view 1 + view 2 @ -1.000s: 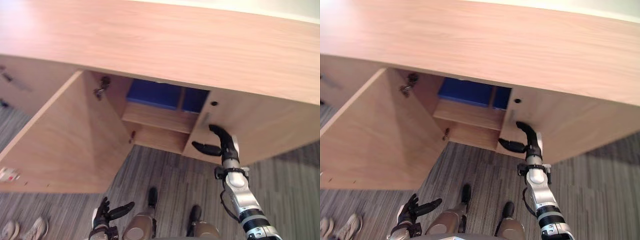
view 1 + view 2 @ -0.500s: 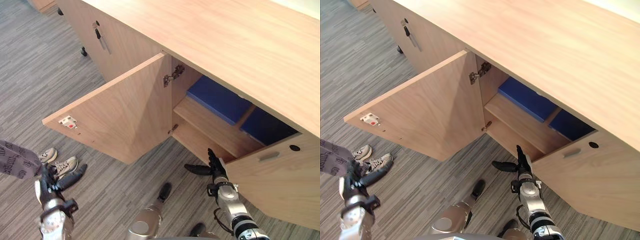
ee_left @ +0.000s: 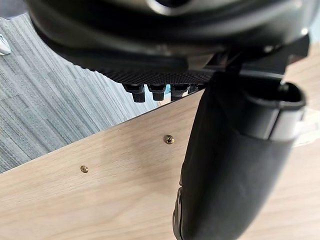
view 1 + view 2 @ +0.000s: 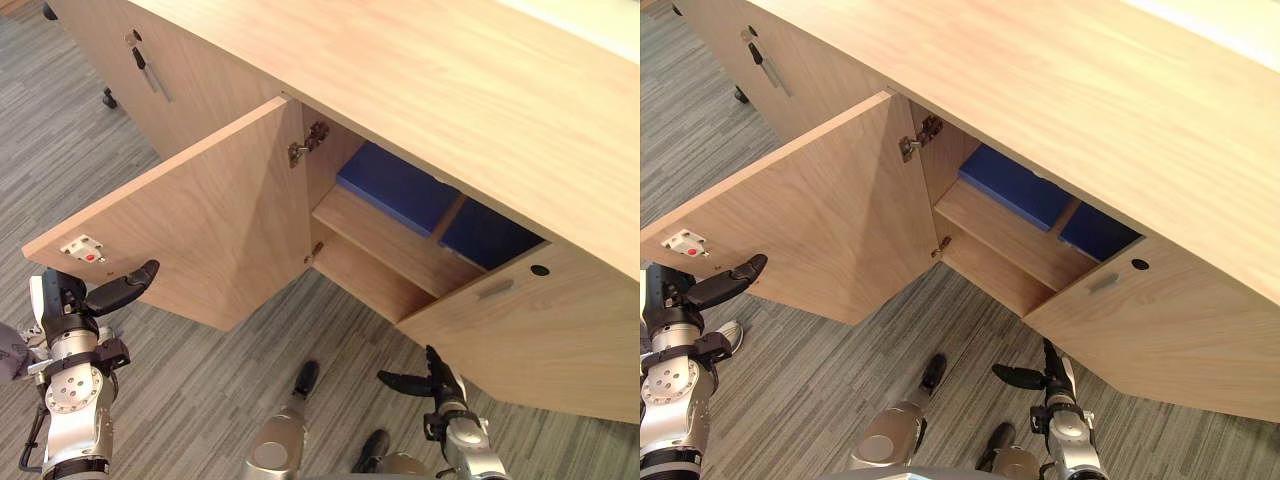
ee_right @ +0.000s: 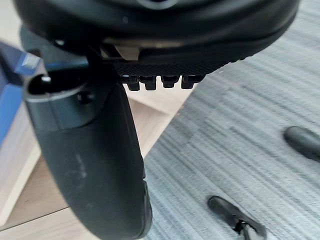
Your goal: Walk over to the cabinet, pick up the folder, carry it to the office cabinet, place the folder inside the office cabinet, then close the office cabinet door
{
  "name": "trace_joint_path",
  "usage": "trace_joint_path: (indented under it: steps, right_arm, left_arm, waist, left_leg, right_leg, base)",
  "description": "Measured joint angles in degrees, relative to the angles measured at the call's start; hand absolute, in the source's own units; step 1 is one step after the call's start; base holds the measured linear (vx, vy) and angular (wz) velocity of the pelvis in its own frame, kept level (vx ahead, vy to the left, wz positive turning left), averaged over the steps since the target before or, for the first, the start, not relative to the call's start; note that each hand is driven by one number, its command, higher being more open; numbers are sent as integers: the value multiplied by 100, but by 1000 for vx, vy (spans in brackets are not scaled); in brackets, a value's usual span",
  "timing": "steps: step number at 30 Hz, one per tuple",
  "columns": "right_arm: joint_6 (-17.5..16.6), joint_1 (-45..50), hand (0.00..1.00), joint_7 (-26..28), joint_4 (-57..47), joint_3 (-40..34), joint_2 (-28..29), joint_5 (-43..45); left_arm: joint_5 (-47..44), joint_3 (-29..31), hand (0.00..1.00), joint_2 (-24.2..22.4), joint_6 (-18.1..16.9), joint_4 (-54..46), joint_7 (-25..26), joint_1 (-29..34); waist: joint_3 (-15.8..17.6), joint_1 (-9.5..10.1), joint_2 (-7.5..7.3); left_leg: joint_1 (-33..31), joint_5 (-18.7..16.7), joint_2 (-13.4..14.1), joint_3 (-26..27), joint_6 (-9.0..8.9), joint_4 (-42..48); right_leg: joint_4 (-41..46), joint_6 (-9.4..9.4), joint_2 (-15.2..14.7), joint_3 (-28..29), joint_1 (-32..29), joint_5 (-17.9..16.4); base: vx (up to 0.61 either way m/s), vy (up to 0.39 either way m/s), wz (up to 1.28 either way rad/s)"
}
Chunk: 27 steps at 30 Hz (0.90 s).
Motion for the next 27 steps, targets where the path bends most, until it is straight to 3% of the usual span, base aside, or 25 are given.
trace_joint_path:
  steps: [7,12,16,18,21,25,27]
  right_arm:
    - [4,33,100,15,209,-296,264,-44]
    - [19,167,100,18,496,-434,373,-45]
    - [19,130,100,19,555,-405,413,-47]
    - [19,113,100,15,547,-365,445,-47]
    - [16,105,100,-11,515,-241,447,-48]
    - [18,133,100,-62,523,-226,435,-49]
    - [49,119,100,-88,525,-233,433,-46]
  left_arm:
    - [-2,-235,100,-964,-145,-782,17,1112]
    - [475,-1676,100,-1068,257,-156,-32,1681]
    - [1502,-3164,100,-1156,470,292,-666,1759]
    - [1686,-3482,100,-1277,483,255,-853,1629]
    - [2106,-3898,100,-1298,481,251,-916,916]
    - [2289,-3742,100,-1303,465,19,-769,-54]
    - [2390,-3339,100,-1265,423,12,-592,-477]
  waist:
    - [-13,-2,-12]
    - [-23,-107,-12]
    - [-39,-353,-13]
    - [-106,-545,-15]
    - [-306,-898,-32]
    - [-336,-1209,-49]
    - [-338,-1334,-48]
  left_leg:
    - [87,-70,85,475,9,0]
    - [55,-74,192,1001,15,3]
    - [50,-81,251,1595,25,4]
    - [49,-114,283,1944,70,3]
    - [49,-173,340,2464,144,2]
    - [74,-234,402,2908,155,2]
    - [144,-279,433,3149,156,2]
  right_leg:
    - [2,-63,-5,425,-123,108]
    - [-1,-15,67,1049,-351,91]
    - [72,-14,125,1787,-681,90]
    - [93,-22,137,2157,-867,93]
    - [69,-147,136,2616,-1142,175]
    - [-76,-272,148,2891,-1281,269]
    - [-225,-283,160,3040,-1266,372]
  base:
    - [-70,38,-30]
    - [-108,45,-20]
    - [-73,48,-59]
    - [-36,48,-105]
    - [-17,35,-100]
    - [-13,24,-66]
    - [22,12,-59]
